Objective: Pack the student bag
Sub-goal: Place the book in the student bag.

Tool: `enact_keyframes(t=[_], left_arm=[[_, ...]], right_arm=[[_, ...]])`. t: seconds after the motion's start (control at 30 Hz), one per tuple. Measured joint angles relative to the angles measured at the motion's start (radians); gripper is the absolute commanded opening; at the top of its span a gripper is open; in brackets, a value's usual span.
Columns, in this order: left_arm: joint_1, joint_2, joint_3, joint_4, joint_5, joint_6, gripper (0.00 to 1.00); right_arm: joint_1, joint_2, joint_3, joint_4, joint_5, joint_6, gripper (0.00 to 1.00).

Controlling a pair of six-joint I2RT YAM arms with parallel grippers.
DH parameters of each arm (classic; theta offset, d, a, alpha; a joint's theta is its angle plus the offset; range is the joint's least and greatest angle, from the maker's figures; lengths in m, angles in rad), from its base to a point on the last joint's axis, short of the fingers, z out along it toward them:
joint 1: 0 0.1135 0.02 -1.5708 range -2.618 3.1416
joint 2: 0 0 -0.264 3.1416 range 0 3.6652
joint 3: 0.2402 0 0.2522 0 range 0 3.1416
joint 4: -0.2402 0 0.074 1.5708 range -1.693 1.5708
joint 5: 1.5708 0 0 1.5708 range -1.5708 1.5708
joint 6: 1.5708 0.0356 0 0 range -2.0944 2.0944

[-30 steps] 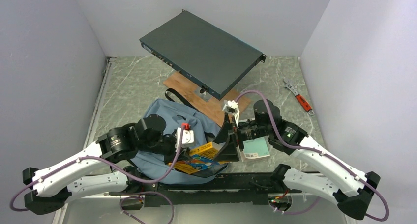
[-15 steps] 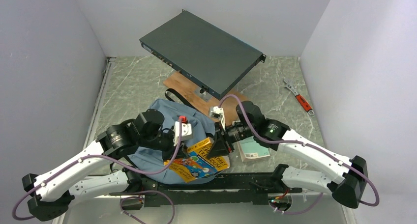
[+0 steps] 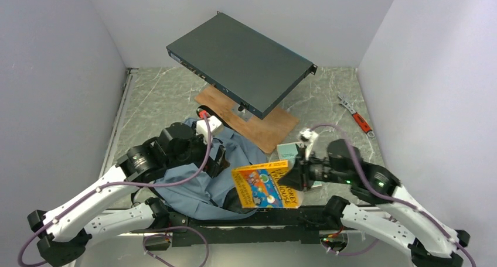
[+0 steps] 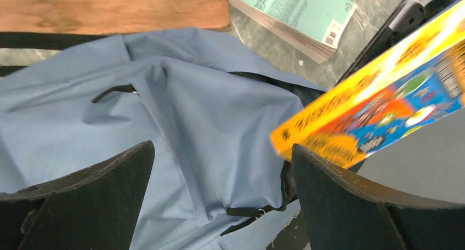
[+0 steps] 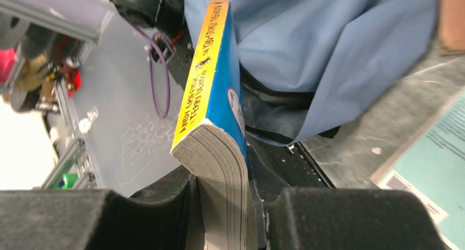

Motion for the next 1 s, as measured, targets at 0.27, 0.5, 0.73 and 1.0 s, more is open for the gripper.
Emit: enact_keyframes(t=[0.27,0.5,0.73,1.0], left_arm=[[-0.111,0.136,-0.096,0.091,0.050,-0.122,1.00],[-0.324,0.272,-0.089,0.111,-0.021,-0.147,1.00],[-0.473,0.476,0.013,0.064,-0.169,-0.136,0.91],[-0.539,0.701,0.209,-0.083,-0.464,-0.154,0.59]], right_arm=[[-0.001,-0.151,0.274,-0.246,0.403,0.096,0.00],[-0.002,-0.177,0.306,-0.389,0.621,0.141,0.00],[-0.002,-0.190,0.285,-0.421,0.637,0.163,0.00],[-0.002,-0.192,0.250,-0.426,0.606,0.179,0.00]])
